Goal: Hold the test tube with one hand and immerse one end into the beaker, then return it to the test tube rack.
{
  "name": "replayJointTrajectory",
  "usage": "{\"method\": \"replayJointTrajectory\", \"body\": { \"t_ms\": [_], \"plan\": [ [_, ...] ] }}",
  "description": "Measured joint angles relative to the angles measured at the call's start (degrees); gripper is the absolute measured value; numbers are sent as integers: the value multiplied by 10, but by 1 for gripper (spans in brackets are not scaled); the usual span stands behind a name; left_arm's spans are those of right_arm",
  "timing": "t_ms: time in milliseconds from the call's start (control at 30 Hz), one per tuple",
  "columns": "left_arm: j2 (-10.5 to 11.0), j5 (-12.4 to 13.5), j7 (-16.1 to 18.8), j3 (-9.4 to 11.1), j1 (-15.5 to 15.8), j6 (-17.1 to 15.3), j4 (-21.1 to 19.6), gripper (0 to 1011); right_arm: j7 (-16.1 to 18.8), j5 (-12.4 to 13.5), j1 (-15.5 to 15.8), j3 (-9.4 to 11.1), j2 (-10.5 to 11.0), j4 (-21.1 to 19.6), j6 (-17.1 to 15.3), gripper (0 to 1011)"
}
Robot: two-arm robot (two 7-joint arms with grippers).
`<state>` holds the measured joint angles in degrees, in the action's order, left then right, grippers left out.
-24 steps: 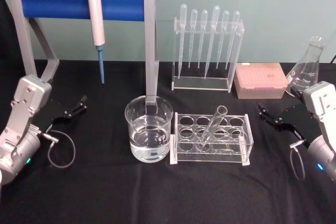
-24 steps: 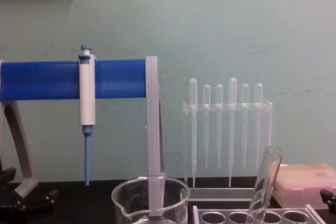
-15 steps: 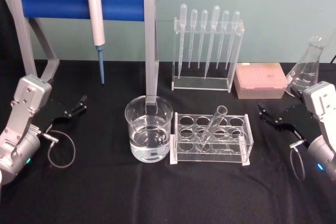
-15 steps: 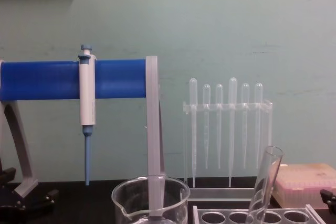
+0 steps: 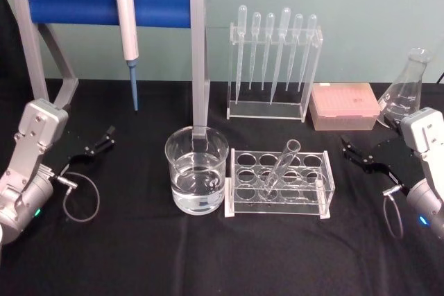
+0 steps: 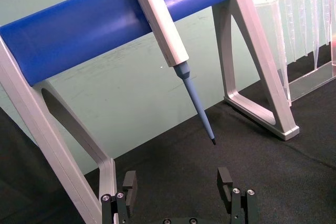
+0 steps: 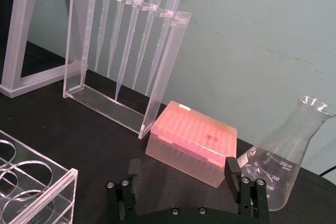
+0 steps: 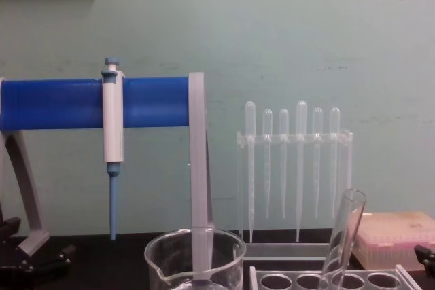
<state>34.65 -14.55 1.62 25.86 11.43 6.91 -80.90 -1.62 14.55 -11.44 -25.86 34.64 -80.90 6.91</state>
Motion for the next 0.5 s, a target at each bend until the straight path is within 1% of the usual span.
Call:
{"method": "replayJointTrajectory", "body": {
  "t_ms": [500],
  "plan": [
    [0,0,0,0,0,0,0,1000,0,0,0,0,0,0,0,1003]
  ]
}}
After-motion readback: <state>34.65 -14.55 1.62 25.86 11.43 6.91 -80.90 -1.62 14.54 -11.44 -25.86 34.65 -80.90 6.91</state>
